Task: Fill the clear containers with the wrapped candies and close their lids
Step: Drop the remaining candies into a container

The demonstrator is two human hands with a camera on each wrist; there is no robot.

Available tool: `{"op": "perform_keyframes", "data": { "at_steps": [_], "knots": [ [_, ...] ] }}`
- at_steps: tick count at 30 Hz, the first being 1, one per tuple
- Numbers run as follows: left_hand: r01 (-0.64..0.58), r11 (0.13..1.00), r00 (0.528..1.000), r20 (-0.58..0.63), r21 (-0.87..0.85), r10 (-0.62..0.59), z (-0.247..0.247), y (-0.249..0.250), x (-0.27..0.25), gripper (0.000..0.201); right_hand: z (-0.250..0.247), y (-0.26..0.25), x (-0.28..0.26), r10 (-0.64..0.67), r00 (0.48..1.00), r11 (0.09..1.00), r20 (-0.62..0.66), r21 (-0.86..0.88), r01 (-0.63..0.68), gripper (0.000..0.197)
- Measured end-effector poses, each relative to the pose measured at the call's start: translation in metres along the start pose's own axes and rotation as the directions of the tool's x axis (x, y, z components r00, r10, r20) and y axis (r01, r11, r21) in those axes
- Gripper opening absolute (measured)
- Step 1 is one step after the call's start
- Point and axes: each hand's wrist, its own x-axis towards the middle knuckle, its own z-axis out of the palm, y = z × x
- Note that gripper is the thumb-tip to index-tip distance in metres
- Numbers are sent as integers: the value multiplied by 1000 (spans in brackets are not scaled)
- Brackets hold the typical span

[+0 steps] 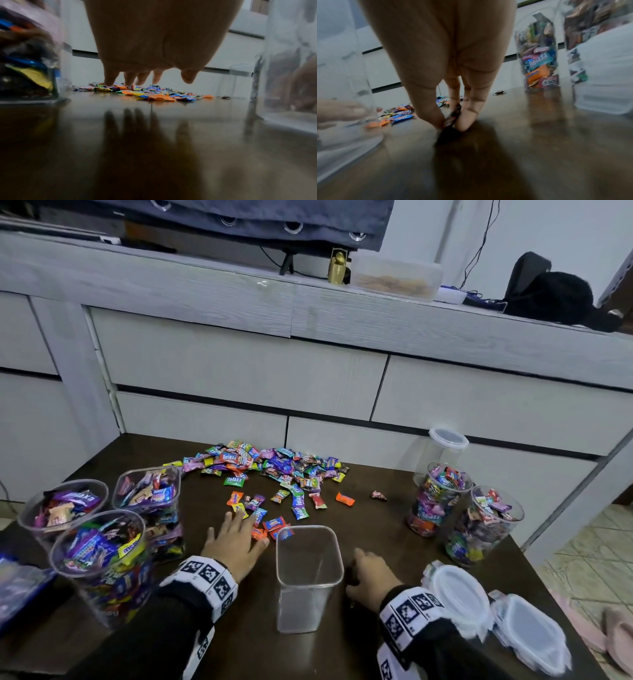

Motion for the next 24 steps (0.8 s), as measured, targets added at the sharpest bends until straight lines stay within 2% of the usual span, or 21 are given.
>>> {"op": "perform_keyframes", "data": {
  "at_steps": [3,5,6,9,11,12,14,15,17,20,24],
  "knots": [
    [61,994,992,101,96,-70,8,2,20,71,-6,-4,23,-36,999,998,-17,54,36,27],
    [65,983,989,120,171,-86,14,9,30,73,-12,-7,40,-57,996,994,-65,94,63,24],
    [37,976,992,108,214,-62,18,13,34,74,-15,-10,49,-72,994,991,-82,105,80,26],
    [-154,937,987,93,313,131,24,26,45,75,-21,-22,75,-151,985,975,-81,153,162,39],
    [-190,949,981,80,250,175,16,34,57,75,-29,-23,92,-163,978,962,-128,198,186,40],
    [-146,973,989,30,180,143,8,35,64,73,-34,-21,101,-139,973,964,-183,202,176,41],
    [13,999,990,-141,39,-8,-9,30,81,69,-43,-11,116,-29,950,986,-312,148,79,49],
    [109,994,970,-217,-8,-108,-17,24,91,70,-46,-6,123,49,931,993,-362,120,-6,56],
    [319,946,905,-277,-64,-324,-31,5,111,80,-52,2,135,208,904,977,-374,127,-172,71],
    [588,801,743,-316,-113,-590,-42,-18,135,93,-56,7,152,319,903,945,-289,168,-281,82],
    [702,671,584,-347,-236,-733,-43,-29,148,101,-55,10,172,296,916,954,-270,129,-270,87]
  ]
}}
